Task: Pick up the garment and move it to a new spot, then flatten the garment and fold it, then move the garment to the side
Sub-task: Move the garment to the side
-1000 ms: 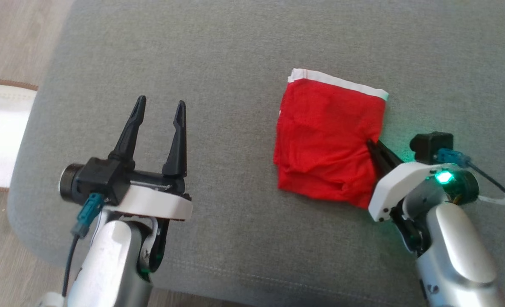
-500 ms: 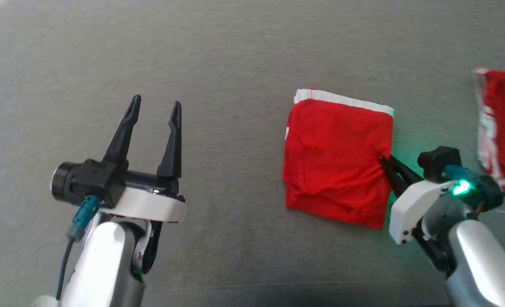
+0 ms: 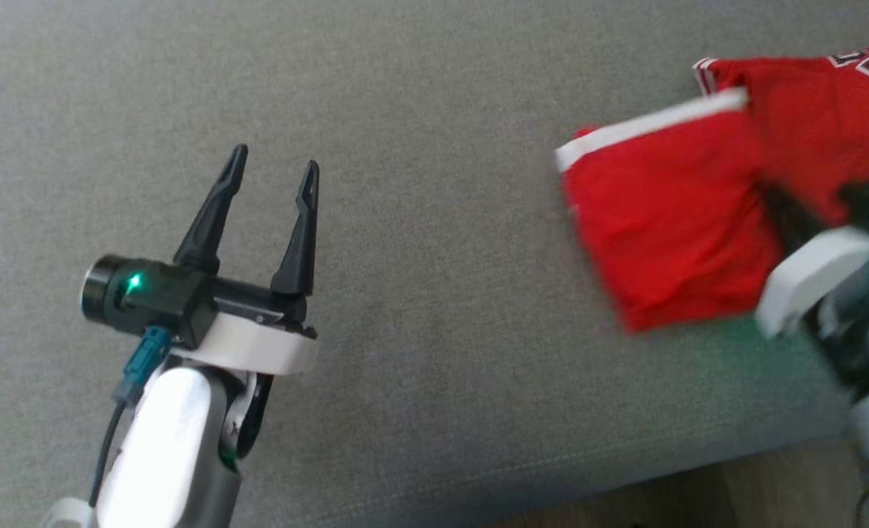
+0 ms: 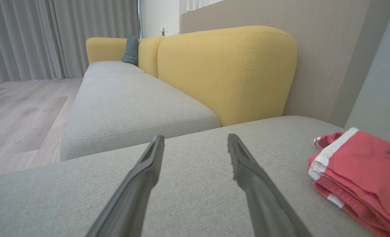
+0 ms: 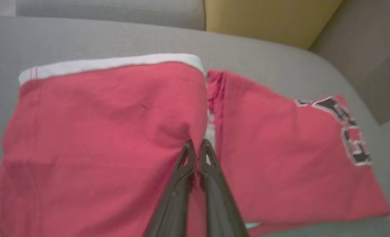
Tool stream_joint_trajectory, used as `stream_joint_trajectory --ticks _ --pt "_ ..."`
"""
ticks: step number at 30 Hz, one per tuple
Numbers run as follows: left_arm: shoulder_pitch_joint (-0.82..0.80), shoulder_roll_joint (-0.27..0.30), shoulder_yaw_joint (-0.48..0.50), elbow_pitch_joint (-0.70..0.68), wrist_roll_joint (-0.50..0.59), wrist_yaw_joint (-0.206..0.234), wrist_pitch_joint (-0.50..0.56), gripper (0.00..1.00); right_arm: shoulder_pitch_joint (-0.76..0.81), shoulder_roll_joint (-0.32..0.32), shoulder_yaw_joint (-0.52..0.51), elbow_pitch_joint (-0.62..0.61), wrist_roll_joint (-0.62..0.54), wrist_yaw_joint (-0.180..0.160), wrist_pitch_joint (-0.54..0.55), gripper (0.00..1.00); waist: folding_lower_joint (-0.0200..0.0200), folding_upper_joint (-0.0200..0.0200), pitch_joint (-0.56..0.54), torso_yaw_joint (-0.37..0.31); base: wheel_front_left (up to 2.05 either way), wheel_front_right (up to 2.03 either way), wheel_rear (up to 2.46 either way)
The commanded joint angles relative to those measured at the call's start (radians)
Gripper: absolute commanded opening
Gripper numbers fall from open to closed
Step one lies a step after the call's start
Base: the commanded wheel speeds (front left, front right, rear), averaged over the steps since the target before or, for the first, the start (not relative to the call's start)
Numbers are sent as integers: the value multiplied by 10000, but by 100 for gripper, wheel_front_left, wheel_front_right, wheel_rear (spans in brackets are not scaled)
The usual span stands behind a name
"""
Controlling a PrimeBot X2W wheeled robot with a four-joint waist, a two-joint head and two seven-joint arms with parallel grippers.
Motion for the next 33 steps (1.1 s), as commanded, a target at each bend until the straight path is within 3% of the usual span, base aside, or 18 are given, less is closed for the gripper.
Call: stream_joint_trajectory --ticks 1,7,13,25,33 --pt "-388 194 277 -377 72 -39 -19 100 -373 -366 -43 -309 -66 -9 -147 0 -1 0 161 -33 0 0 0" --pt "-825 310 -31 -607 186 -297 79 100 -1290 -1062 -1344 -132 -244 -9 -189 0 -1 0 772 -121 0 0 0" --pt "-1324 376 -218 -841 285 -411 140 100 -1775 -1273 -2309 -84 -427 -9 -163 0 -1 0 1286 -293 0 0 0" --pt "-2114 506 -342 -1100 391 -472 160 100 -2153 -664 -4051 230 -1324 -9 -249 0 -1 0 2450 -173 0 0 0" --pt "-2392 493 -503 -985 354 -522 79 100 -2484 248 -5216 1167 -1706 -9 -82 0 -1 0 2909 41 0 0 0"
